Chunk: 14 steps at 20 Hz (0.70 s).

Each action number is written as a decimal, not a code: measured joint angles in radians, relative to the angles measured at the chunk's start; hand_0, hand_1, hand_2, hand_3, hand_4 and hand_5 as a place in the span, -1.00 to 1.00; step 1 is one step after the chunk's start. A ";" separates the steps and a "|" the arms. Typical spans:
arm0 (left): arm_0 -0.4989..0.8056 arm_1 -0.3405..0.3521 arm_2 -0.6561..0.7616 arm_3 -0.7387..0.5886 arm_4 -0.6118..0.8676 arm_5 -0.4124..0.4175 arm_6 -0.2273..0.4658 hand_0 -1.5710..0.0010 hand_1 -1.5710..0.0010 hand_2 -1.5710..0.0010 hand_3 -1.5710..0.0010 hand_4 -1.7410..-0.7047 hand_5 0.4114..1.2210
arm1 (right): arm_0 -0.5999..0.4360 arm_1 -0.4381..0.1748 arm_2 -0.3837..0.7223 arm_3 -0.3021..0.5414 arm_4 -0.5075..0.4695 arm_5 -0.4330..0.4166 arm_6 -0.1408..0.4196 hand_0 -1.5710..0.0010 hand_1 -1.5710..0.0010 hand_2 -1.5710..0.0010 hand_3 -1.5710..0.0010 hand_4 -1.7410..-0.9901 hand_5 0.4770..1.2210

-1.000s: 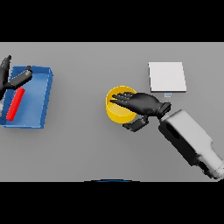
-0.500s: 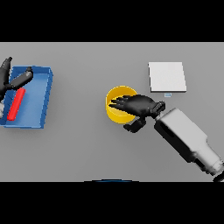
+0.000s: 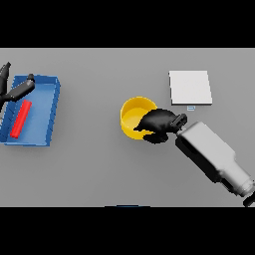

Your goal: Pick up the red beaker and tilt it to pour out 1 green nut into yellow bowl. Pick up the yellow bowl and place it on the metallic measuring scale.

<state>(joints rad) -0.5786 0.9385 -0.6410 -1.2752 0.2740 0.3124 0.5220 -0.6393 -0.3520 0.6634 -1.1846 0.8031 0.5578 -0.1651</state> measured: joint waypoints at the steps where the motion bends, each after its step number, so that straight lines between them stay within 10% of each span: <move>1: -0.011 -0.012 -0.005 0.011 -0.004 -0.003 0.006 1.00 1.00 1.00 1.00 0.82 -0.22 | 0.001 -0.003 0.000 -0.001 -0.005 0.000 -0.006 -0.65 -0.62 -0.61 -0.30 -0.75 0.82; 14: -0.002 0.006 -0.004 -0.013 -0.006 0.009 0.015 1.00 1.00 1.00 1.00 0.82 -0.24 | -0.019 -0.083 -0.060 -0.176 -0.089 0.085 0.064 -0.98 -0.98 -0.93 -0.73 -0.97 0.99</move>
<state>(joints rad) -0.5804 0.9445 -0.6446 -1.2879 0.2677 0.3217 0.5370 -0.6583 -0.4348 0.6035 -1.3611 0.7141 0.6432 -0.1009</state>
